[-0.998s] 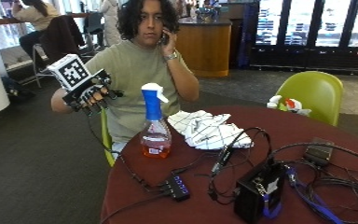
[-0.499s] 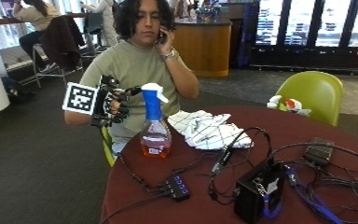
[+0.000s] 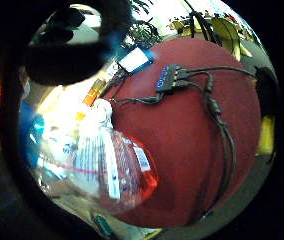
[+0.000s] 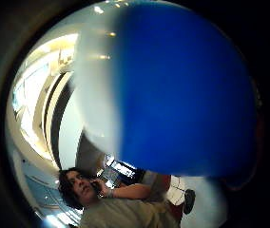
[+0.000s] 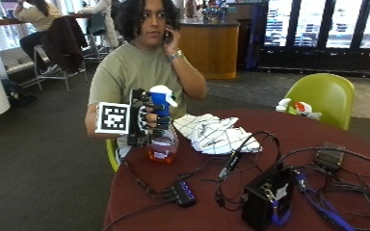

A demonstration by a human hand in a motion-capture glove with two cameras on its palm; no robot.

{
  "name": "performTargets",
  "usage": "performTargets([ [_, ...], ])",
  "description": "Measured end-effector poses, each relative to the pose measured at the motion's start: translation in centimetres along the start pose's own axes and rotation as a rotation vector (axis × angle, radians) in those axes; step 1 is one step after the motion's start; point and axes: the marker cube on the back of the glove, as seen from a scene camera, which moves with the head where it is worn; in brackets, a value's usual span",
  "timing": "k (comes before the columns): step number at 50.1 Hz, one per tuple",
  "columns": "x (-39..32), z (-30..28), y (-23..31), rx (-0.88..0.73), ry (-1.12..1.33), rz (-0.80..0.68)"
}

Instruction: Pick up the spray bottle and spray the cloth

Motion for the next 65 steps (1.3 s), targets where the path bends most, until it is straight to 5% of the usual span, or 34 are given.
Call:
performTargets([
  [4,0.2,1.4,-1.6,0.109,-0.011,0.039],
  [12,0.5,3.2,-1.6,-0.039,-0.027,-0.004],
  [20,0.9,4.5,-2.4,-0.042,-0.010,0.113],
  [31,-1.7,3.2,-2.3,0.074,-0.193,0.146],
  [38,-5.7,0.0,-4.1,0.182,-0.094,0.165],
  [49,-13.8,-3.2,-3.1,-0.397,0.159,0.191],
  [65,-16.5,4.5,-3.3,-0.958,0.734,0.448],
])
